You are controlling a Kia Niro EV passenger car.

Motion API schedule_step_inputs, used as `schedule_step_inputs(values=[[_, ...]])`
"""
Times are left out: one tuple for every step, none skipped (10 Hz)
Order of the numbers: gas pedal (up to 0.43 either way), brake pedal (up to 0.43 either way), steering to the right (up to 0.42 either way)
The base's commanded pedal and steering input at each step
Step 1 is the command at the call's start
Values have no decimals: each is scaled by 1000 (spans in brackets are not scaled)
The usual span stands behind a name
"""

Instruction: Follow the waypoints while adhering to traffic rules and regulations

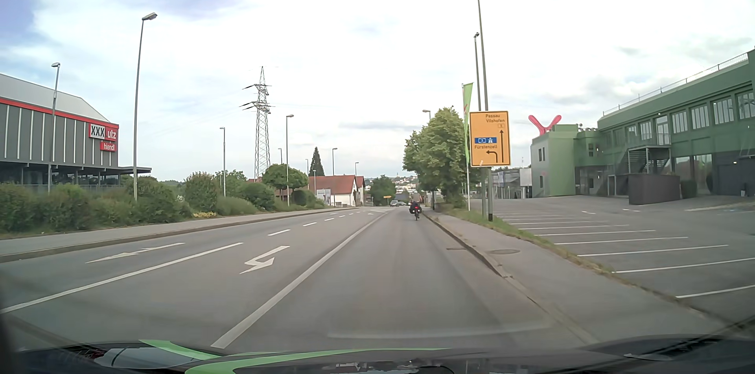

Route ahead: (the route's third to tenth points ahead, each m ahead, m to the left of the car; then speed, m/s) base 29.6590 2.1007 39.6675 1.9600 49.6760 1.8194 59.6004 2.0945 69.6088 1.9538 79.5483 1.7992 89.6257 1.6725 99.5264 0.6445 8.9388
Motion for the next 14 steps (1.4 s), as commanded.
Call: schedule_step_inputs(values=[[47,0,-2],[47,0,-1],[47,0,-1],[47,0,0],[47,0,0],[39,0,0],[20,0,1],[0,0,2],[0,0,2],[0,0,2],[0,0,2],[0,0,2],[8,0,2],[8,0,2]])
